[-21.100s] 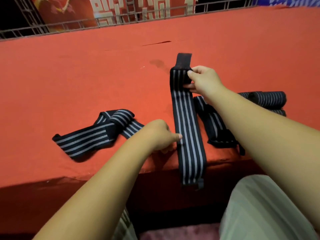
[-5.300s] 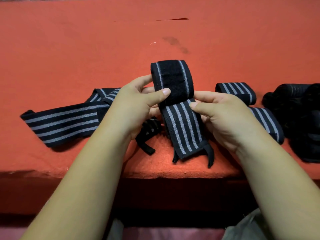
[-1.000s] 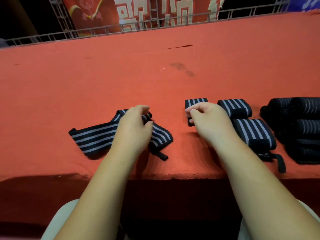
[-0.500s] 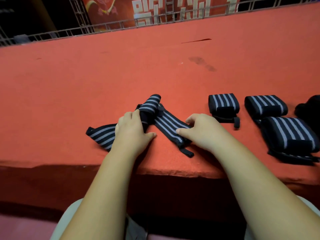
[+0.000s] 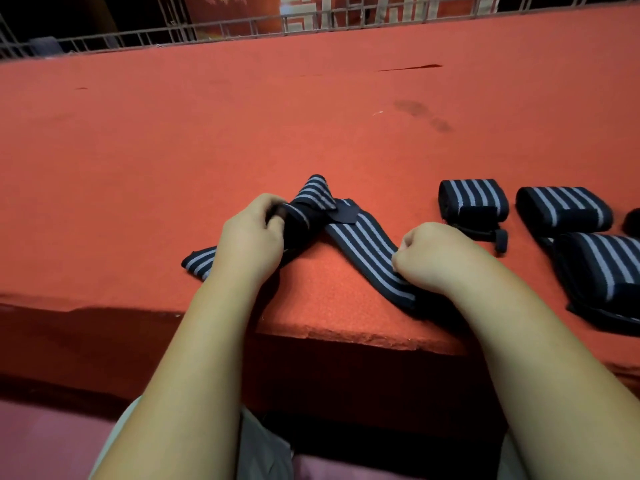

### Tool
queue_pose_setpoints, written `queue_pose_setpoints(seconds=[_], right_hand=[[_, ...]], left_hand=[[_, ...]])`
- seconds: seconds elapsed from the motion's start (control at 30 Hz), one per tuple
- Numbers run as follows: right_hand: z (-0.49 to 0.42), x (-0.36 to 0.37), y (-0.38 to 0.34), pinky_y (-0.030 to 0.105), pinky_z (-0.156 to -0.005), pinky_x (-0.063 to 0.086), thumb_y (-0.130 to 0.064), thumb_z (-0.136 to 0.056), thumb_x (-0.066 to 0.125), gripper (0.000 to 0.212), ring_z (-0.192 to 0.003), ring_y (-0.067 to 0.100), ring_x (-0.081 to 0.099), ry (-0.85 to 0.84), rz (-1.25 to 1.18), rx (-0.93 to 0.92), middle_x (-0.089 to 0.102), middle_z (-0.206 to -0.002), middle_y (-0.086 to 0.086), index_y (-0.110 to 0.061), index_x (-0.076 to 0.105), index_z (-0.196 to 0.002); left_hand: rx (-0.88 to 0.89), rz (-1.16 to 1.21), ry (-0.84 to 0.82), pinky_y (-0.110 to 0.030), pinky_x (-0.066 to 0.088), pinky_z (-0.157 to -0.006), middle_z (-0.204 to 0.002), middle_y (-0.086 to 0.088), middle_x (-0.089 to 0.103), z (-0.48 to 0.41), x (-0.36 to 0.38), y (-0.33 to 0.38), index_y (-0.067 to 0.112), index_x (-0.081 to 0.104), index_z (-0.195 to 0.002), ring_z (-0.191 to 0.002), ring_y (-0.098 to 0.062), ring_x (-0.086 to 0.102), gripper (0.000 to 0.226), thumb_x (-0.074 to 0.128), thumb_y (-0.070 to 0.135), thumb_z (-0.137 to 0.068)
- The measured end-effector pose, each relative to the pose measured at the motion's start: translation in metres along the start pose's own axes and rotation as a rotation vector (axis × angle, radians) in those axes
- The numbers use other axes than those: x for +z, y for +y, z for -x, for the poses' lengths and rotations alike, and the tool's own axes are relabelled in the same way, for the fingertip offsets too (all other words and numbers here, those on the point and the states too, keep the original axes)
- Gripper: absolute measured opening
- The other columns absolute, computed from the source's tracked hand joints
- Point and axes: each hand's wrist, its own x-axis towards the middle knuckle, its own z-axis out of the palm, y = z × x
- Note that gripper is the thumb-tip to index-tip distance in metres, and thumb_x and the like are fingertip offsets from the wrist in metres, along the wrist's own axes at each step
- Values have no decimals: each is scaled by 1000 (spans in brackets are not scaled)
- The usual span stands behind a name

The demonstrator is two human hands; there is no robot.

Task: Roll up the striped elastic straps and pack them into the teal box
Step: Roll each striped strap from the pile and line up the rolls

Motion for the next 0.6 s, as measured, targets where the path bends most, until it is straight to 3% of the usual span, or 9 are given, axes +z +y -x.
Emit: queue_pose_setpoints(seconds=[0.07, 0.1, 0.17, 0.27, 0.37, 0.43, 0.53, 0.6], right_hand=[[-1, 2, -3, 43, -106, 48, -39, -95, 57, 24, -124, 36, 54, 71, 53, 6, 64, -126, 5, -28, 73, -108], [0, 4, -5, 45, -112, 42, -48, -95, 60, 27, -130, 36, 47, 115, 53, -10, 58, -133, 4, -33, 71, -115], [0, 8, -10, 47, -113, 37, -61, -92, 66, 44, -135, 36, 42, 162, -26, -80, 52, -138, 4, -37, 66, -129], [-2, 14, -16, 50, -115, 40, -69, -90, 68, 66, -137, 37, 45, 184, -117, -169, 59, -143, 3, -36, 57, -146], [-9, 20, -15, 52, -118, 38, -62, -96, 66, 76, -142, 41, 43, 137, -113, -225, 57, -153, 4, -33, 38, -160], [-14, 22, -13, 51, -119, 37, -52, -101, 64, 75, -146, 39, 42, 126, -129, -252, 55, -157, 4, -28, 32, -164], [-24, 20, -10, 29, -96, 41, -37, -104, 67, 48, -121, 22, 61, 211, -307, -263, 70, -127, -1, -24, 56, -149], [-25, 18, -9, 25, -82, 39, -29, -104, 69, 30, -92, 13, 63, 230, -427, -268, 70, -104, -9, -28, 67, -134]], left_hand=[[31, 7, -27, -25, 36, -79, -107, 5, 75, 2, -2, 0, 28, 72, -118, -104, -18, 65, 19, 56, 24, -109], [38, 3, -34, -26, 34, -75, -101, 5, 74, 3, -3, -1, 27, 72, -113, -99, -18, 64, 16, 57, 26, -108], [47, 5, -48, -32, 33, -67, -90, 7, 70, 5, -7, 0, 26, 69, -103, -90, -19, 62, 13, 57, 28, -108], [69, 57, -111, -32, 43, -65, -82, 3, 69, 8, -14, 1, 23, 69, -95, -81, -18, 63, 18, 58, 31, -107], [54, 148, -237, -33, 51, -78, -92, 5, 75, 10, -23, -3, 26, 77, -98, -85, -8, 67, 17, 62, 26, -105], [48, 164, -343, -28, 52, -96, -119, 22, 74, 11, -27, -4, 35, 81, -105, -111, 4, 66, 22, 64, 23, -100], [55, 153, -359, -26, 44, -106, -138, 27, 63, 16, -29, 5, 37, 80, -112, -128, 5, 57, 36, 57, 37, -85], [122, 146, -159, -24, 40, -107, -132, 19, 65, 16, -24, 13, 31, 76, -111, -126, -2, 58, 24, 62, 35, -92]])
